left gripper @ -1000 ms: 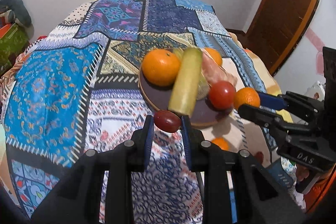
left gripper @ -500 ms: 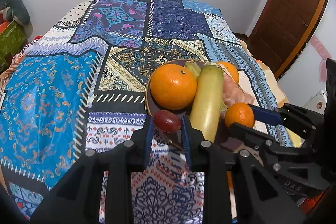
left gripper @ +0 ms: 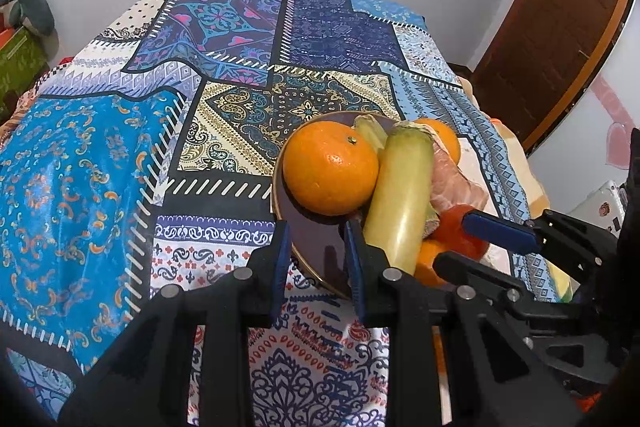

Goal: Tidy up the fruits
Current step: 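Carry the jujube and mandarin onto the purple plate with both tools, then open both tools and withdraw them from the plate, then grasp the last mandarin with the left tool while the right tool grasps the last jujube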

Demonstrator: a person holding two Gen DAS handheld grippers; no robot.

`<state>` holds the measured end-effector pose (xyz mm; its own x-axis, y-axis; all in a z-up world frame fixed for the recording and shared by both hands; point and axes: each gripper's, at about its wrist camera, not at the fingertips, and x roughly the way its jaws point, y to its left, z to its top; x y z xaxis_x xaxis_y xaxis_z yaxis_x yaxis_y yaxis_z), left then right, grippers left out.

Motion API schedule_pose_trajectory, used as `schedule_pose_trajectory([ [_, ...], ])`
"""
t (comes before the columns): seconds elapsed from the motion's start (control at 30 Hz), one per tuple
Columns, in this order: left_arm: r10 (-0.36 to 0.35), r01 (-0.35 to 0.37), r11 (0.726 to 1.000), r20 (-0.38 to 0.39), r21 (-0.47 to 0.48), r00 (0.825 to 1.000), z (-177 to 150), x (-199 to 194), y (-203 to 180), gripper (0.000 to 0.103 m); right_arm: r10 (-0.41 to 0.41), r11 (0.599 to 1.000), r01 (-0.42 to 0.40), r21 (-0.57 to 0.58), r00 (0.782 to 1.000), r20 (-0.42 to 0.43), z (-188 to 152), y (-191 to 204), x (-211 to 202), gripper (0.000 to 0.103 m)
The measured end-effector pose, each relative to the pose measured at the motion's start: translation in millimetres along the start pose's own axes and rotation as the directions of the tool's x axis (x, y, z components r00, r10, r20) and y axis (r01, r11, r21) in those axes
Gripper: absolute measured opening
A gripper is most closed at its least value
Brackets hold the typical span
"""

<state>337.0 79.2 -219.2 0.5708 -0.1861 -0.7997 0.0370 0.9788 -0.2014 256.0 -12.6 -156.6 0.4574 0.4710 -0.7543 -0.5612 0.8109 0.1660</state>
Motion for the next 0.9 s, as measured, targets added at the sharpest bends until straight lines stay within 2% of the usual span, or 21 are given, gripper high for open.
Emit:
schedule_pose_trajectory([
  [0.23, 0.016, -0.018, 0.999, 0.034, 0.034, 0.999, -6.7, -31.6, -13.5, 0.026, -0.015, 1.0, 0.015, 0.008, 1.0, 0.017, -2.2, -0.7, -17.5, 0.036],
  [0.53, 0.029, -0.036, 0.997, 0.088, 0.073, 0.996, -22.9, -85.9, -39.5, 0.027, -0.059, 0.997, 0.056, 0.044, 0.997, 0.057, -12.3, -8.2, -67.3, 0.037],
  [0.67, 0.028, -0.038, 0.996, 0.119, 0.084, 0.993, -31.8, -108.6, -50.8, 0.042, -0.11, 0.993, 0.106, 0.057, 0.992, 0.066, -24.1, -14.3, -89.5, 0.04],
  [0.8, 0.039, -0.054, 0.992, 0.132, 0.113, 0.991, -45.3, -122.9, -64.2, 0.055, -0.127, 0.989, 0.123, 0.082, 0.991, 0.045, -38.2, -22.4, -100.7, 0.041],
  [0.9, 0.039, -0.054, 0.99, 0.117, 0.129, 0.992, -57.1, -124.8, -72.1, 0.059, -0.138, 0.987, 0.137, 0.086, 0.99, 0.012, -51.6, -25.6, -102.7, 0.041],
])
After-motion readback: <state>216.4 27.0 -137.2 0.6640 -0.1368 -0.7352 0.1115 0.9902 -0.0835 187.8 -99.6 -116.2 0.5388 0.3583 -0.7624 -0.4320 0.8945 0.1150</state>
